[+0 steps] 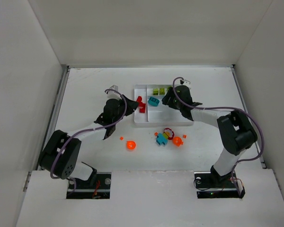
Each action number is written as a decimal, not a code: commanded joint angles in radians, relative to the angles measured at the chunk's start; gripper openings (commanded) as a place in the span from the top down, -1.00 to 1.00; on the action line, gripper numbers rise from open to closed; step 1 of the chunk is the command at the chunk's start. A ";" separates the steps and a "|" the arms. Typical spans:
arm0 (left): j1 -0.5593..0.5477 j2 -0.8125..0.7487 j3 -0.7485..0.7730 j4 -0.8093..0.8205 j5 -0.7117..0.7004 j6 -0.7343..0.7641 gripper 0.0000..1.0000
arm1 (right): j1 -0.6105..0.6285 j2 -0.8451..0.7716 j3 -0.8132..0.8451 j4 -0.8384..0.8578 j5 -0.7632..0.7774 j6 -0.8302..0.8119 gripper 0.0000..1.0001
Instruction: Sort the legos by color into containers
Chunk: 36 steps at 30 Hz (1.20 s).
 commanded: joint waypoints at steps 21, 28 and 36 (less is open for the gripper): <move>0.056 0.477 0.504 -0.006 -0.030 0.138 0.81 | 0.231 -0.552 -0.410 0.068 0.092 -0.047 0.26; 0.051 0.507 0.539 -0.037 -0.057 0.157 0.58 | 0.323 -0.643 -0.473 -0.103 0.247 -0.015 -0.19; 0.051 0.496 0.533 -0.048 -0.063 0.155 0.35 | 0.390 -0.620 -0.466 -0.211 0.295 0.006 -0.46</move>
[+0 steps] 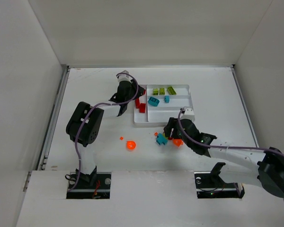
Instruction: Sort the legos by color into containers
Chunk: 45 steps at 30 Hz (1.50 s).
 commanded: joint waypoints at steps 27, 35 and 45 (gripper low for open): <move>-0.251 -0.648 -0.539 0.018 -0.142 0.049 0.13 | -0.032 0.344 0.231 -0.173 -0.025 -0.046 -0.49; -0.280 -0.673 -0.568 0.021 -0.113 0.060 0.05 | -0.029 0.404 0.289 -0.259 -0.007 -0.025 -0.08; -0.320 -0.751 -0.562 -0.019 -0.097 0.057 -0.05 | -0.013 0.317 0.305 -0.265 0.033 0.001 0.24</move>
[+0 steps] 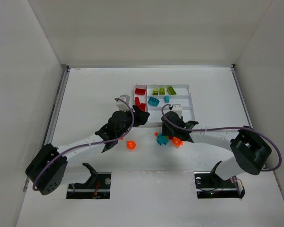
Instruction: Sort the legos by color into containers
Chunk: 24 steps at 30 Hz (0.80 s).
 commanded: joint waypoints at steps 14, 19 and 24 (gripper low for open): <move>-0.119 -0.199 -0.025 -0.015 0.027 -0.001 -0.22 | 0.022 -0.223 0.125 -0.012 0.032 0.055 0.24; -0.138 -0.190 -0.009 -0.037 0.028 0.005 -0.27 | 0.017 -0.248 0.181 0.010 0.041 0.057 0.24; -0.138 -0.211 -0.010 -0.051 0.017 0.013 -0.30 | 0.006 -0.257 0.223 0.017 0.063 0.063 0.25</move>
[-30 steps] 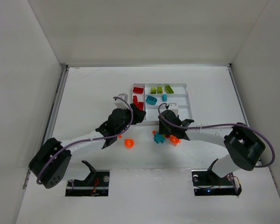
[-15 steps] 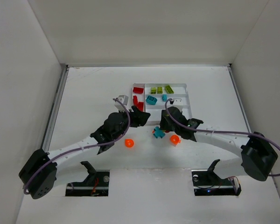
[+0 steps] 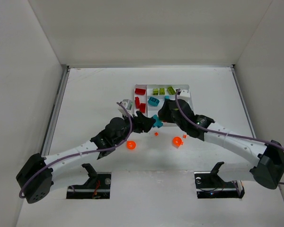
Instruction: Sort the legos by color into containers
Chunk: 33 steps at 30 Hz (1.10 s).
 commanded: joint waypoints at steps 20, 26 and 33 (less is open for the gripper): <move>0.007 -0.045 -0.077 0.188 -0.008 -0.056 -0.26 | 0.027 -0.004 0.084 0.159 -0.027 0.116 0.25; 0.018 -0.058 -0.111 0.244 -0.015 -0.086 -0.23 | 0.053 0.028 0.080 0.194 -0.024 0.131 0.25; 0.030 -0.084 -0.138 0.281 -0.026 -0.105 -0.02 | 0.069 0.031 0.050 0.235 -0.019 0.156 0.25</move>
